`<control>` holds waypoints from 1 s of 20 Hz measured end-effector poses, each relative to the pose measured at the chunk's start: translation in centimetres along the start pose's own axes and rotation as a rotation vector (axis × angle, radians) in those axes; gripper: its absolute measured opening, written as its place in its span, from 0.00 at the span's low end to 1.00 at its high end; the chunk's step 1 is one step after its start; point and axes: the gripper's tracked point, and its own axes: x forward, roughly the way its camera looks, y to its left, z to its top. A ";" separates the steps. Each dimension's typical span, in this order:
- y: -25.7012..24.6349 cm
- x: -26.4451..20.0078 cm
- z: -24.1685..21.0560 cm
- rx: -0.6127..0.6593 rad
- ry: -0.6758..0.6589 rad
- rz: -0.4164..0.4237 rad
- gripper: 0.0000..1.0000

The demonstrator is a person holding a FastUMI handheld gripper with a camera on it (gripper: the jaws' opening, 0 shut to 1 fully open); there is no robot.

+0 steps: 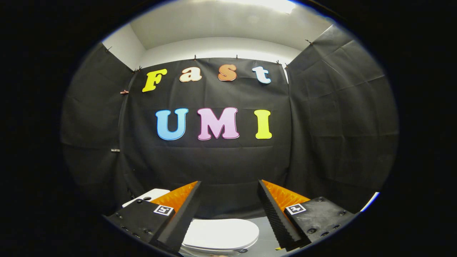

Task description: Open the toilet lid.

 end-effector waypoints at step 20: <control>-11.8 5.4 -18.3 0.490 0.227 -0.066 0.97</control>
